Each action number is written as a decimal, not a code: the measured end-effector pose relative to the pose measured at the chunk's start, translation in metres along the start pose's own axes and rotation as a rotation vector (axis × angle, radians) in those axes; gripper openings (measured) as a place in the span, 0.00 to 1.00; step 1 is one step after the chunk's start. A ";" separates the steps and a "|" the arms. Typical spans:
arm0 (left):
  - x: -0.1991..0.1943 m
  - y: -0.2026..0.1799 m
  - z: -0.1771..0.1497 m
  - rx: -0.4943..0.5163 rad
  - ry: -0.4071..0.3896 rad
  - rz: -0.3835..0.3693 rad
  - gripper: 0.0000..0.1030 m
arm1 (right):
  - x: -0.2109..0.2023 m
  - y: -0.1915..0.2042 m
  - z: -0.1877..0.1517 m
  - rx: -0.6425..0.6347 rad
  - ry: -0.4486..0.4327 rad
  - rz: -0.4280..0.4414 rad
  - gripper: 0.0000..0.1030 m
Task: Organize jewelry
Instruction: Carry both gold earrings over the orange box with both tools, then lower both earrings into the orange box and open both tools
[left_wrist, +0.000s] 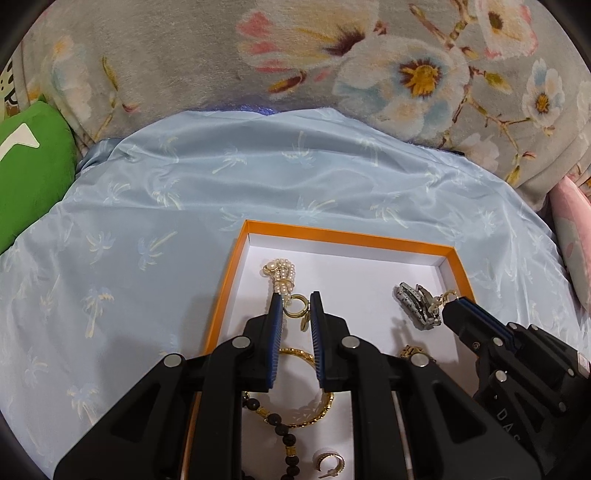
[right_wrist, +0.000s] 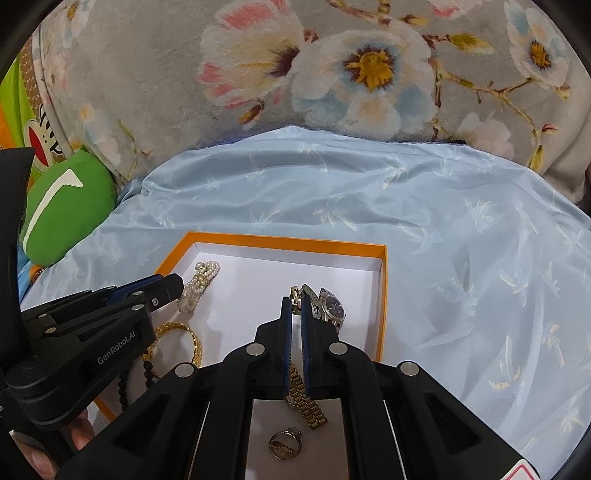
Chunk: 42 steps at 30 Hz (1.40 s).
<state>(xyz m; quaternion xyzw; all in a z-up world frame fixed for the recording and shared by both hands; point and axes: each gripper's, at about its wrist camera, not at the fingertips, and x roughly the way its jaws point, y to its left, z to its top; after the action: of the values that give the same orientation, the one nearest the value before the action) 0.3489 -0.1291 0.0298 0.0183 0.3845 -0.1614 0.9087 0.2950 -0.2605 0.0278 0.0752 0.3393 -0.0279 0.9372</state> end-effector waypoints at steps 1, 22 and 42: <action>0.000 0.000 0.000 0.003 -0.001 0.005 0.14 | 0.001 0.000 0.000 -0.001 0.002 -0.001 0.04; 0.009 -0.003 -0.007 0.025 0.018 0.027 0.15 | 0.004 0.001 -0.002 -0.012 0.014 -0.010 0.04; 0.009 -0.004 -0.008 0.032 0.017 0.035 0.15 | 0.006 0.002 -0.004 -0.018 0.014 -0.010 0.04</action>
<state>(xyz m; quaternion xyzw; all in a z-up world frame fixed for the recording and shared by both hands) 0.3482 -0.1337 0.0180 0.0409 0.3893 -0.1513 0.9077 0.2973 -0.2577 0.0212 0.0653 0.3463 -0.0289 0.9354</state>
